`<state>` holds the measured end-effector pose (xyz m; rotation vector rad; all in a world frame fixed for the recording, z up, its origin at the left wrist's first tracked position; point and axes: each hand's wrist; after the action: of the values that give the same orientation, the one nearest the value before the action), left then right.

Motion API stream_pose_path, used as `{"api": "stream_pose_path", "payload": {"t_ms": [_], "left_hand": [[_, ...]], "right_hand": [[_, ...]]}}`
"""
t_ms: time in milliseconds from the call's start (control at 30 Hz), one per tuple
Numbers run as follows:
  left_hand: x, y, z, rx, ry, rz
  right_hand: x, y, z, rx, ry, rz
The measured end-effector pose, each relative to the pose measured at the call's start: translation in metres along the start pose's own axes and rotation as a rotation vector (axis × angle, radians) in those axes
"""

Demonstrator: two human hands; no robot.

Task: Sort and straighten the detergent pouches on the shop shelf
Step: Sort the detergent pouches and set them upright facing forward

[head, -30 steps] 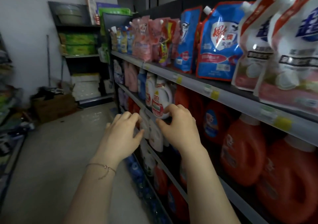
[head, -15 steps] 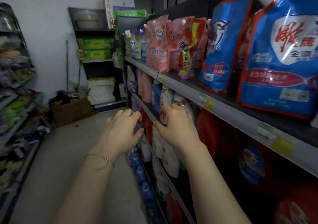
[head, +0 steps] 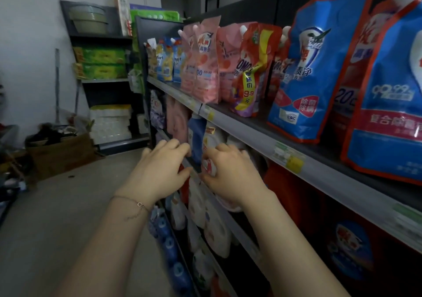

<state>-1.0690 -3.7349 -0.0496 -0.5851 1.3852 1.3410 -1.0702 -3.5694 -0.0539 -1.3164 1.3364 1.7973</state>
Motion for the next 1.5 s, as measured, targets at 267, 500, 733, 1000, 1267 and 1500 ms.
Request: {"api": "stream_pose_path", "payload": {"t_ms": [267, 500, 733, 1000, 1267, 1500], "left_hand": [[0.012, 0.074, -0.049, 0.165, -0.078, -0.028], [-0.002, 0.14, -0.105, 0.318, -0.09, -0.065], [-0.005, 0.191, -0.142, 0.485, -0.031, -0.084], [0.001, 0.233, -0.112, 0.709, -0.123, -0.073], [0.017, 0.277, -0.059, 0.616, -0.693, -0.169], [0.038, 0.314, -0.022, 0.374, -1.003, -0.312]], "right_hand": [[0.012, 0.064, 0.007, 0.133, 0.0, -0.022], [0.018, 0.131, 0.001, 0.255, -0.022, 0.01], [0.025, 0.17, -0.009, 0.36, -0.062, 0.121], [0.012, 0.166, 0.012, 0.512, -0.135, 0.198], [-0.007, 0.168, 0.055, 0.877, 0.135, 0.634], [-0.018, 0.197, 0.096, 0.948, 0.565, 0.685]]}}
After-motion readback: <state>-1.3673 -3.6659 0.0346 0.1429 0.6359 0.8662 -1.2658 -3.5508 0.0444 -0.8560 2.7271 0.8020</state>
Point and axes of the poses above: each hand's wrist, its own y-axis towards the middle knuckle, its own x-axis out of the palm, z = x × y, and after that the axes turned 10 degrees about -y, right-handed
